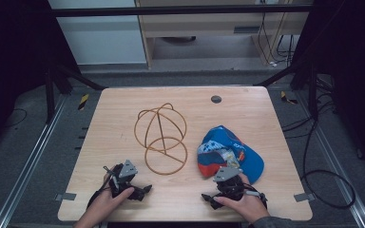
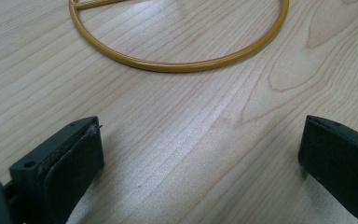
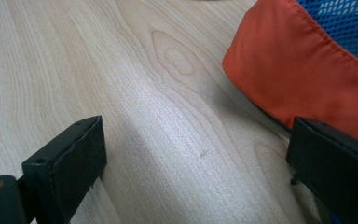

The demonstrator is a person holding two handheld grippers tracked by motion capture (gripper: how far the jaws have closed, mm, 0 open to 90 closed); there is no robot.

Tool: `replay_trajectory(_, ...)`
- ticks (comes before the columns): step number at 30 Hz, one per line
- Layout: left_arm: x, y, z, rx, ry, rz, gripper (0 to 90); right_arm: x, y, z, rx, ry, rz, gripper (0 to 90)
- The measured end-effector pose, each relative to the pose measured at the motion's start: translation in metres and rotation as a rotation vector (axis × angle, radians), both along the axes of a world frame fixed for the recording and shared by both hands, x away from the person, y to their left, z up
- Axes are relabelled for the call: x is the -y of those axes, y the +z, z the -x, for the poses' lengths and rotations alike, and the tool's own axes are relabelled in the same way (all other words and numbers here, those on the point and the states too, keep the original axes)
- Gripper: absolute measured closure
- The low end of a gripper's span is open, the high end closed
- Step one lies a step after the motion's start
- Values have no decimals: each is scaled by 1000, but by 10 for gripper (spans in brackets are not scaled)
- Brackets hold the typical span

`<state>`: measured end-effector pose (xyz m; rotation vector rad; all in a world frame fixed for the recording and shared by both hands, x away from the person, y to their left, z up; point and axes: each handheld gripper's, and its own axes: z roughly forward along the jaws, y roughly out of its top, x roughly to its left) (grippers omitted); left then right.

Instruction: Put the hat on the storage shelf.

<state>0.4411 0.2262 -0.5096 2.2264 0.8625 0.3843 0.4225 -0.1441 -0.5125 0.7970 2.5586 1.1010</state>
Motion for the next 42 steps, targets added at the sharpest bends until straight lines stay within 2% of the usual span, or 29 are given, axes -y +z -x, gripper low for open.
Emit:
replay_trajectory(13,0,0,0,0,0,-1,0,-1,0,0,-2,-12,-1,49)
replay_trajectory(17,0,0,0,0,0,-1,0,1,3,-2,-15,-22,19,89)
replay_trajectory(19,0,0,0,0,0,2,0,3,6,0,-10,-34,11,96)
replay_trajectory(25,0,0,0,-2,2,0,0,11,26,8,14,-36,20,115)
replay_trajectory(29,0,0,0,-2,0,1,0,25,39,7,24,-67,39,128)
replay_trajectory(36,0,0,-1,-3,-7,2,0,53,57,1,24,-148,97,154)
replay_trajectory(42,0,0,0,-2,-5,2,0,69,74,-6,15,-183,161,179)
